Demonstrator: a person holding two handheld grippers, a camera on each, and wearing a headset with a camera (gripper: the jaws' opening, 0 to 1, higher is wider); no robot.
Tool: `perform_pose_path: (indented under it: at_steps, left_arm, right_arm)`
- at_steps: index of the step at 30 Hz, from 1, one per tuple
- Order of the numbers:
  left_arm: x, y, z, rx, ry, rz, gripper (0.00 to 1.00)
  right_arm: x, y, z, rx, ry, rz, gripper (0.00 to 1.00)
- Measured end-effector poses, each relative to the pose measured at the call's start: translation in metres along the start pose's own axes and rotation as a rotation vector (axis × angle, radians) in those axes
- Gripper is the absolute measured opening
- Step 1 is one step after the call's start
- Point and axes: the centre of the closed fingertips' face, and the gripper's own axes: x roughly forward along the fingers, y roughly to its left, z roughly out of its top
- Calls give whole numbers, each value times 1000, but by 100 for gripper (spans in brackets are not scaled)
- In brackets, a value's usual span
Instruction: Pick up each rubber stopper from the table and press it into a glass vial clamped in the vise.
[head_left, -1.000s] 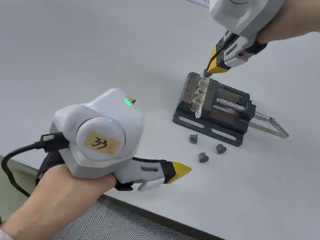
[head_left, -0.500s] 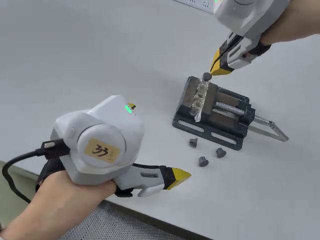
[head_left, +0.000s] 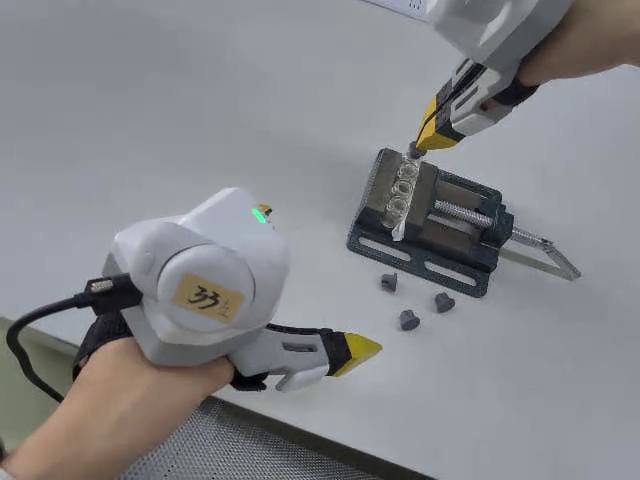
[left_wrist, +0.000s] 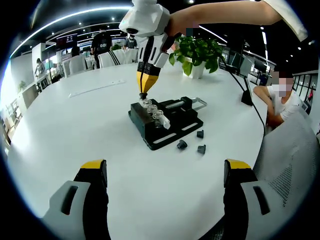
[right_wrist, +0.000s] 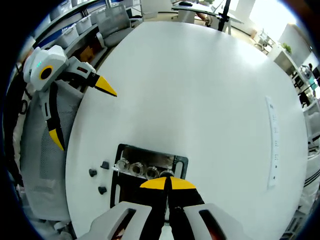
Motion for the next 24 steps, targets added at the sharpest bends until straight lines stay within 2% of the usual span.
perform_pose_path:
  at_steps: [7,12,13,17,21,22,24]
  left_arm:
    - [1,-2,0,5,3,-2,97]
    - [0,-1,0,2,3,0,97]
    - [0,0,0,3,3,1,97]
    - [0,0,0,3,2,1,97]
    - [0,0,0,0,2,1,97]
    - [0,0,0,0,4,0,97]
    - [0,-1,0,3,6,-2,97]
  right_arm:
    - [-2,4,1,10,-7,3,0]
    - [-3,4,1,93,-8,13,0]
    - [-3,5,0,143,-4,20,0]
    - [-2,6,1,85,12,7,0]
    - [-3,7,1,86,13,-2,0]
    - [-3,7,0,118,18,-8,0]
    - [-3,8,1,75,31,-11,0]
